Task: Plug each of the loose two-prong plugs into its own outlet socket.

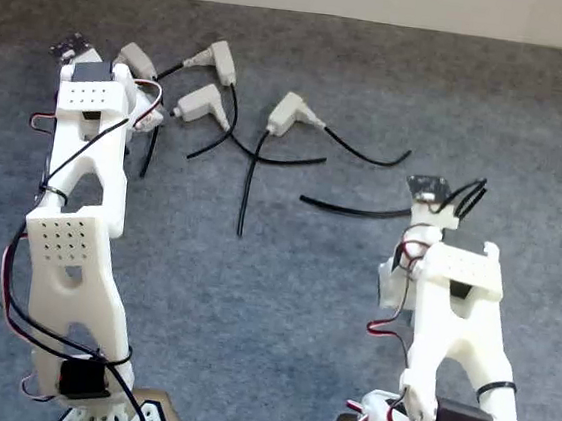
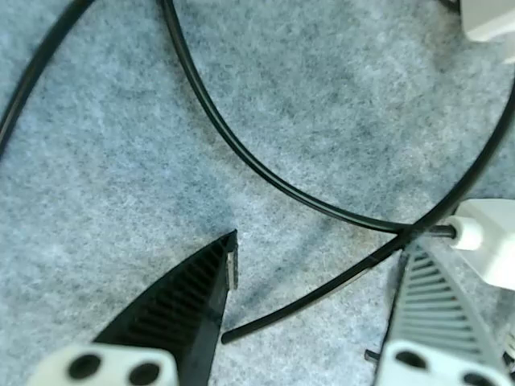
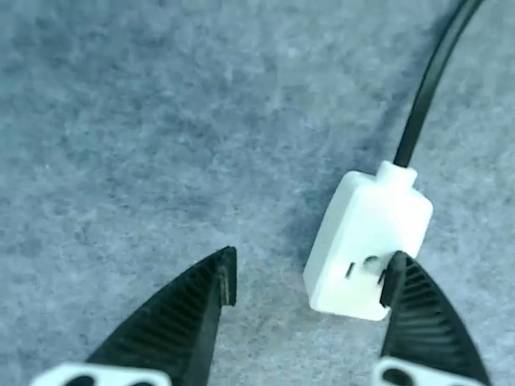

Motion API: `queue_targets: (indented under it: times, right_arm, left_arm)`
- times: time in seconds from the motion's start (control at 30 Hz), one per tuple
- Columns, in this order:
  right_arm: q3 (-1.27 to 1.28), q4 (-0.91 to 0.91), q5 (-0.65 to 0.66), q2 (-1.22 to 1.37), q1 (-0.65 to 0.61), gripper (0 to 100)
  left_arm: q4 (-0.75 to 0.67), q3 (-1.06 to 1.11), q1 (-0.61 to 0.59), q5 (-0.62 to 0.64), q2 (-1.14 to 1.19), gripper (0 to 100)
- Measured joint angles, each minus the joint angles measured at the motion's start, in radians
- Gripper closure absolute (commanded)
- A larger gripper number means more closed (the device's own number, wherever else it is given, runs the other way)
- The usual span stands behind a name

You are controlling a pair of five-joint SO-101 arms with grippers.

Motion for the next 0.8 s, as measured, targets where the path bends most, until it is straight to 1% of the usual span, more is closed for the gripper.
queue_targets:
  times: [0.1, 0.23, 0.33, 0.5, 0.73, 0.8]
  right_arm:
    - [0.040, -0.044, 0.005, -0.014, 0.052, 72.8]
    - [0.120, -0.087, 0.061, -0.014, 0.114, 72.8]
    - [0.176, -0.135, 0.075, -0.014, 0.163, 72.8]
    - [0.192, -0.157, 0.126, -0.017, 0.226, 72.8]
    - [0.169, -0.157, 0.137, -0.015, 0.261, 73.2]
    - [0.150, -0.157, 0.137, -0.015, 0.262, 75.3]
  left_arm:
    - [0.000, 0.000, 0.000, 0.000, 0.000, 69]
    - [0.000, 0.000, 0.000, 0.000, 0.000, 69]
    - [0.000, 0.000, 0.000, 0.000, 0.000, 69]
    - [0.000, 0.000, 0.000, 0.000, 0.000, 69]
    - [0.000, 0.000, 0.000, 0.000, 0.000, 69]
    - [0.000, 0.000, 0.000, 0.000, 0.000, 69]
